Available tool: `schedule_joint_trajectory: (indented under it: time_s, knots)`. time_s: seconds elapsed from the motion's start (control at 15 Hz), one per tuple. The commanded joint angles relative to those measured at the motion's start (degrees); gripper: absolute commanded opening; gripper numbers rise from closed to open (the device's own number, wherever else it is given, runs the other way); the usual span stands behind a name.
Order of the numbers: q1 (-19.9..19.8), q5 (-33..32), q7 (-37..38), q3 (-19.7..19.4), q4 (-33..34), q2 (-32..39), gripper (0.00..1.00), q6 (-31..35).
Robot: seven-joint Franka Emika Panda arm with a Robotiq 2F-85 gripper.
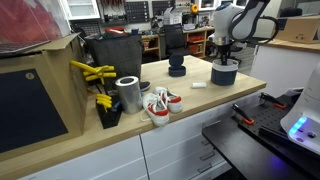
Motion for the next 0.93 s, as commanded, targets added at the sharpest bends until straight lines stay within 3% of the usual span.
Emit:
schedule_joint_trajectory:
  time_s: [0.0,0.4,0.87]
  knots:
    - [0.0,-3.9,3.3,-0.7,-1.8,-1.2,0.38,0.5]
    - [-0.1,-6.1,4.4,-0.7,-2.9,-1.0,0.38,1.0]
    - [0.0,-4.7,3.8,-0.2,-3.7,-1.3,0.3,0.4]
